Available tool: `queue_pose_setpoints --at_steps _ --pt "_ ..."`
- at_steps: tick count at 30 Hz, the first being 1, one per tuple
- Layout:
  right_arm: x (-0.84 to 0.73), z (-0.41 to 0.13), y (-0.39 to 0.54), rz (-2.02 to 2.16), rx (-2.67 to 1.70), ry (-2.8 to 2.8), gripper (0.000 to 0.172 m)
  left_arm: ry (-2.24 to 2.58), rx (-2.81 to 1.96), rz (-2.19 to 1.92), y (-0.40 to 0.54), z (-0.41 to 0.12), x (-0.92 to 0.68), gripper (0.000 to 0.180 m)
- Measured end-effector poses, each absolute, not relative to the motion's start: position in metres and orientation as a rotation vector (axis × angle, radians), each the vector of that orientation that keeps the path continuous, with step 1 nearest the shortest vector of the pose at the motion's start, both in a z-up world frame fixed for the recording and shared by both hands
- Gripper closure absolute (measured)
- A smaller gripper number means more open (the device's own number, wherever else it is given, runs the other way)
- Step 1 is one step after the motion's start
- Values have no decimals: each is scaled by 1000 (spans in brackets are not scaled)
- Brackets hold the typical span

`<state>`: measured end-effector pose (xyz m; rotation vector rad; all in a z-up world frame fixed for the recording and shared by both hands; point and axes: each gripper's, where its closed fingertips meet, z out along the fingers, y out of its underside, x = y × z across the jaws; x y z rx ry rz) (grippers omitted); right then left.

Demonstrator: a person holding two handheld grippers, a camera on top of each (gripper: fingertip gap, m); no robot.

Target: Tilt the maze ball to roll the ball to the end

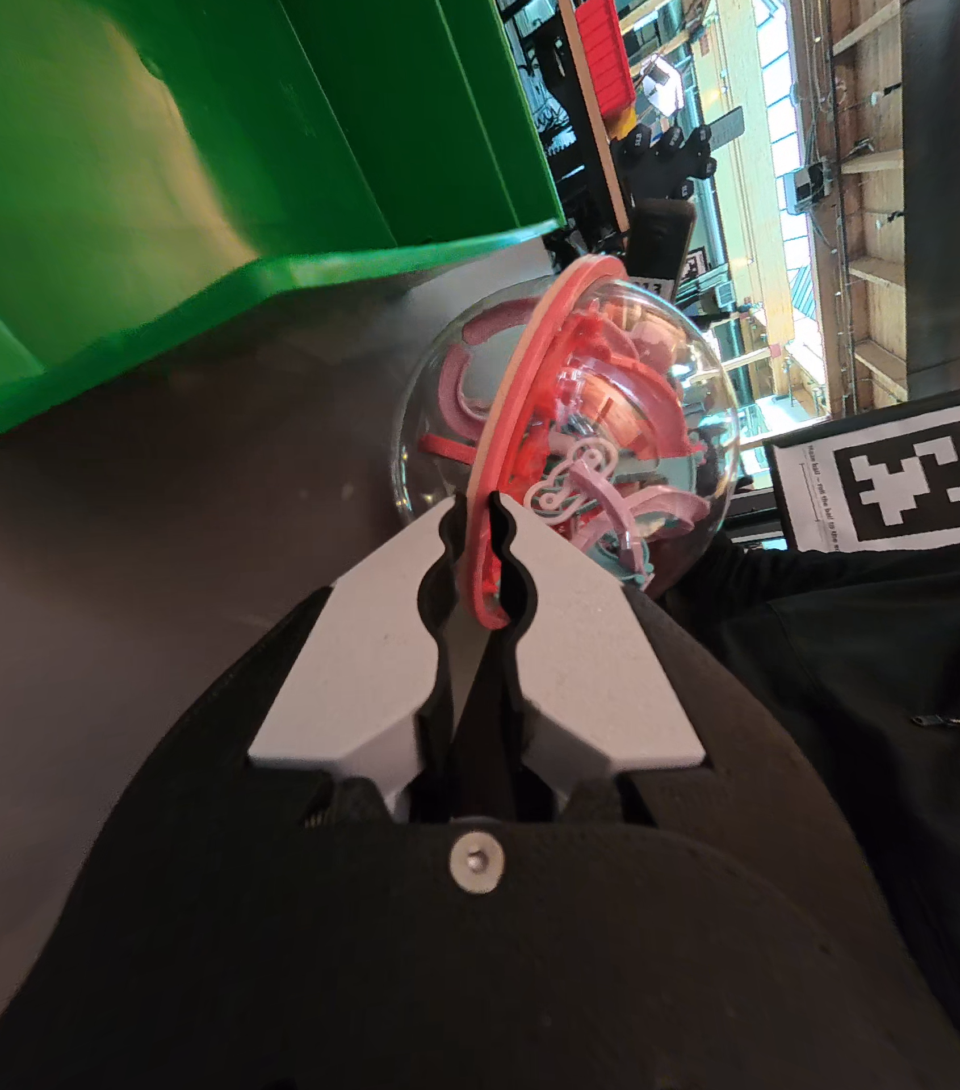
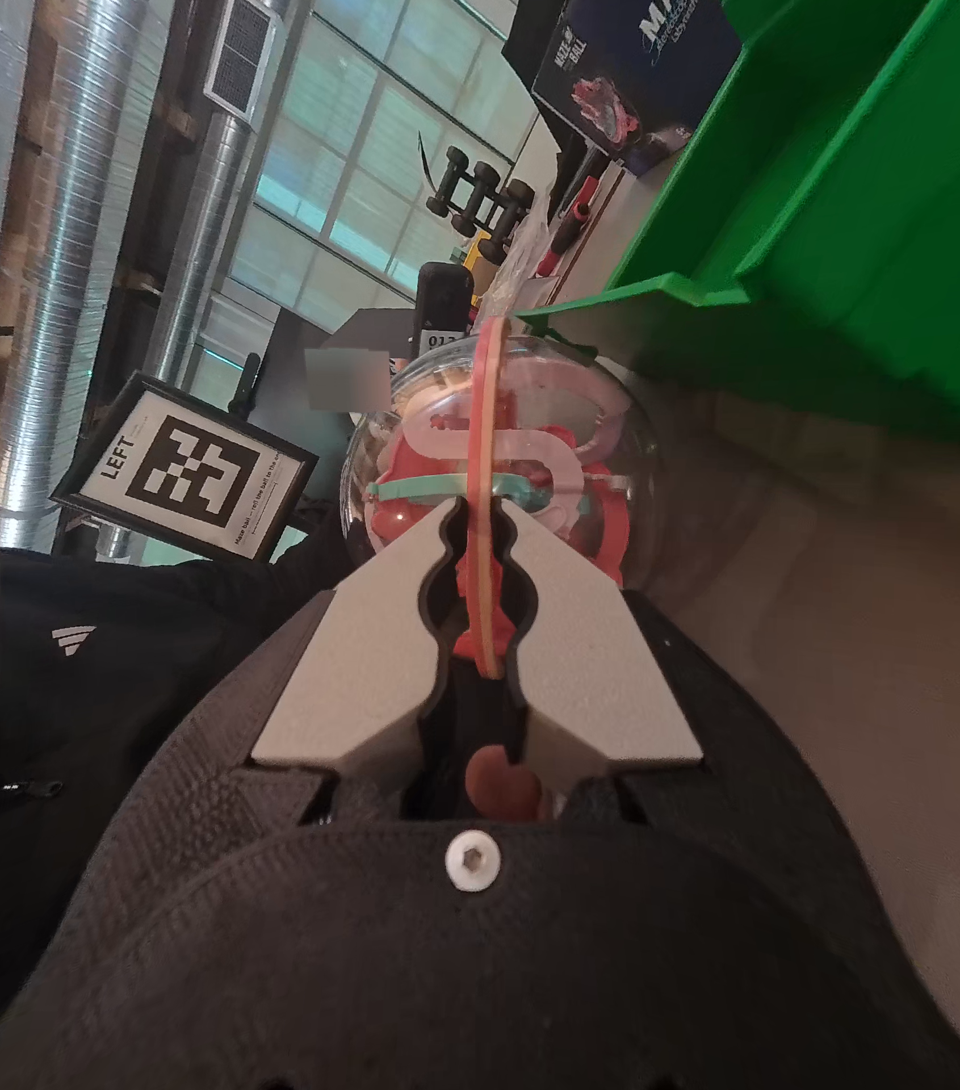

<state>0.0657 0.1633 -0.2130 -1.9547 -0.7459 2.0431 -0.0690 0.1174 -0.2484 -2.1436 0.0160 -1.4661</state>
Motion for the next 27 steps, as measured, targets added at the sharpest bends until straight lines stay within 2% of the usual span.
queue_pose_setpoints --at_steps 27 --pt "73 -227 182 2039 -1997 -586 166 -30 -2130 -1517 130 -254 -62 176"
